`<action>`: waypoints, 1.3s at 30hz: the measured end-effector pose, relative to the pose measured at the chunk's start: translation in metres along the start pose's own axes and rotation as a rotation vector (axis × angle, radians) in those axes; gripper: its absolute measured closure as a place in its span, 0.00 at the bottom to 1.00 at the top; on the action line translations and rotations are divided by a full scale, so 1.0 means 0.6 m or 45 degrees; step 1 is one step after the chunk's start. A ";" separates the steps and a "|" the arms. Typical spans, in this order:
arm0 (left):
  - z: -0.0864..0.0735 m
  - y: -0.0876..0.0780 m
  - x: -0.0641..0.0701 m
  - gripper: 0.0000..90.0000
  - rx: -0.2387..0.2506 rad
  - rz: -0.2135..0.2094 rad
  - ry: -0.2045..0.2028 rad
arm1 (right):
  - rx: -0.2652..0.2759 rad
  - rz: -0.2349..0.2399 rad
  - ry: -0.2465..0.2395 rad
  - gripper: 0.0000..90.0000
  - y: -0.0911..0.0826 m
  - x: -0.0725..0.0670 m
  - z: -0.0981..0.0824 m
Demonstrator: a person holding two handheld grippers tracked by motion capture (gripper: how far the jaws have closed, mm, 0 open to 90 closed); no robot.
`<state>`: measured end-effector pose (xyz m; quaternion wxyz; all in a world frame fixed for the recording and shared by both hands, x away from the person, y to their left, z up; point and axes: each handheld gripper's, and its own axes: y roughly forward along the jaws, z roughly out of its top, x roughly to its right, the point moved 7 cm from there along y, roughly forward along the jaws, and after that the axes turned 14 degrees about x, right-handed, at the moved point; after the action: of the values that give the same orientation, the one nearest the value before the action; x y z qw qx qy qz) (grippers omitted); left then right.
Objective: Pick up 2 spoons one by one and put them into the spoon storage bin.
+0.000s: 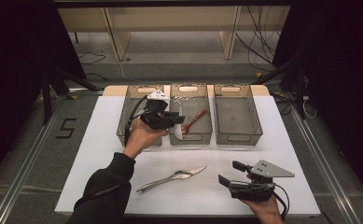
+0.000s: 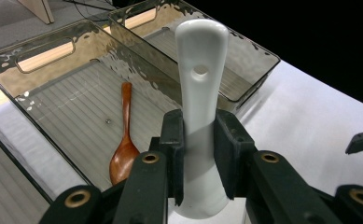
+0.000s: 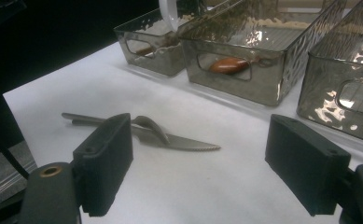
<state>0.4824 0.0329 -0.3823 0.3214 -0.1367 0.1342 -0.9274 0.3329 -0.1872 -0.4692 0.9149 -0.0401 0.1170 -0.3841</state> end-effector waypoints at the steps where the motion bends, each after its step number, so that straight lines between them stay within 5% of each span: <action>1: 0.002 0.002 -0.002 0.82 0.001 0.003 0.000 | 0.000 0.000 0.000 0.26 0.000 0.000 0.000; 23: 0.023 0.036 -0.039 0.82 0.015 0.060 -0.010 | -0.002 0.004 -0.002 0.26 -0.001 0.001 0.000; 39: -0.003 0.075 -0.071 0.82 -0.047 0.112 -0.027 | 0.009 0.002 -0.004 0.26 0.000 0.003 0.000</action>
<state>0.5392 0.0256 -0.4061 0.3607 -0.1463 0.1538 -0.9082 0.3340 -0.1887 -0.4694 0.9156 -0.0375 0.1141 -0.3837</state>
